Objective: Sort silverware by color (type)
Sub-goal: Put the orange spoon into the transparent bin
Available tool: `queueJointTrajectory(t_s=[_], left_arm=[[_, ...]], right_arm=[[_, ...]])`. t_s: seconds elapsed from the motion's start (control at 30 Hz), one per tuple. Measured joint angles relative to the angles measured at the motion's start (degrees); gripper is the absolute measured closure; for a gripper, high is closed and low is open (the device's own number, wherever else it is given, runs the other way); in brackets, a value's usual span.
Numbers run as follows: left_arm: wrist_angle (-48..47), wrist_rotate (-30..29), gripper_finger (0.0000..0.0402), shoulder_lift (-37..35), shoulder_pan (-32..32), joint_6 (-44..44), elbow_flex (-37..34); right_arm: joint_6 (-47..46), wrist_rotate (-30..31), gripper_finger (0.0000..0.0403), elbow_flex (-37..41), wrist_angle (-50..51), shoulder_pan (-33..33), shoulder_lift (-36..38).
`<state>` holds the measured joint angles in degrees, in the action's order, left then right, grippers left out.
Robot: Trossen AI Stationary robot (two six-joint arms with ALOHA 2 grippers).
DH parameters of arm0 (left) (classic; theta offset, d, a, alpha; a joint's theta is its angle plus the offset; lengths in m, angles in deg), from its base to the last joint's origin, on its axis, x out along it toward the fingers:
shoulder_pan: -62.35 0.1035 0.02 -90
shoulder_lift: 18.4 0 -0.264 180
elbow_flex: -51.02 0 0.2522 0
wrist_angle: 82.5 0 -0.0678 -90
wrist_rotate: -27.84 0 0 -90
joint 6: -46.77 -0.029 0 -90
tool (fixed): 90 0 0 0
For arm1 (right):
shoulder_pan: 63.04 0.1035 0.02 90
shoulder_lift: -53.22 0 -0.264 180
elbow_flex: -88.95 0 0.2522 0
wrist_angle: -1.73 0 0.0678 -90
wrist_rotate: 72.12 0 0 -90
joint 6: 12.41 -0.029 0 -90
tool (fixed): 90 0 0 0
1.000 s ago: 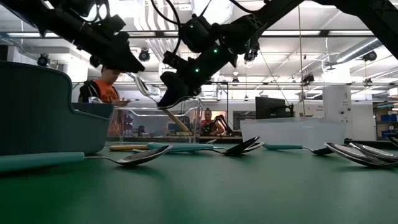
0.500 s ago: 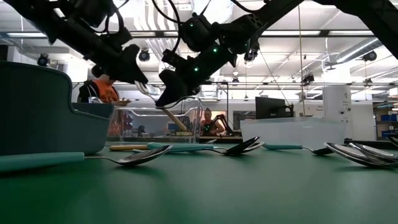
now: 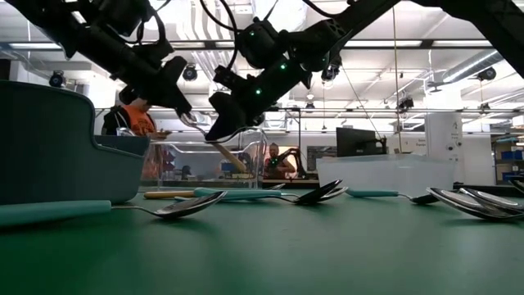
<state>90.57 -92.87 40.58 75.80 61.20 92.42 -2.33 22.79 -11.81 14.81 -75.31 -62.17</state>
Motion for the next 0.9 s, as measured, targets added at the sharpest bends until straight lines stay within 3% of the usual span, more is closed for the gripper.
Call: queueJointTrajectory(t_s=[0.23, 0.6, 0.9], left_arm=[[-0.04, 0.17, 0.0400, -0.02, -0.02, 2.58, 0.00], [-3.82, -0.16, 0.0401, -0.02, 0.07, 5.56, 0.00], [-4.90, -0.16, 0.0401, 0.01, 0.07, 8.44, 0.00]], right_arm=[[-0.95, -0.25, 0.0355, 0.00, 0.01, 0.00, -0.02], [-4.15, -0.64, 0.0253, 0.00, 0.37, 0.04, 1.46], [-5.03, -0.44, 0.0235, 0.00, 6.75, 0.48, 7.76]])
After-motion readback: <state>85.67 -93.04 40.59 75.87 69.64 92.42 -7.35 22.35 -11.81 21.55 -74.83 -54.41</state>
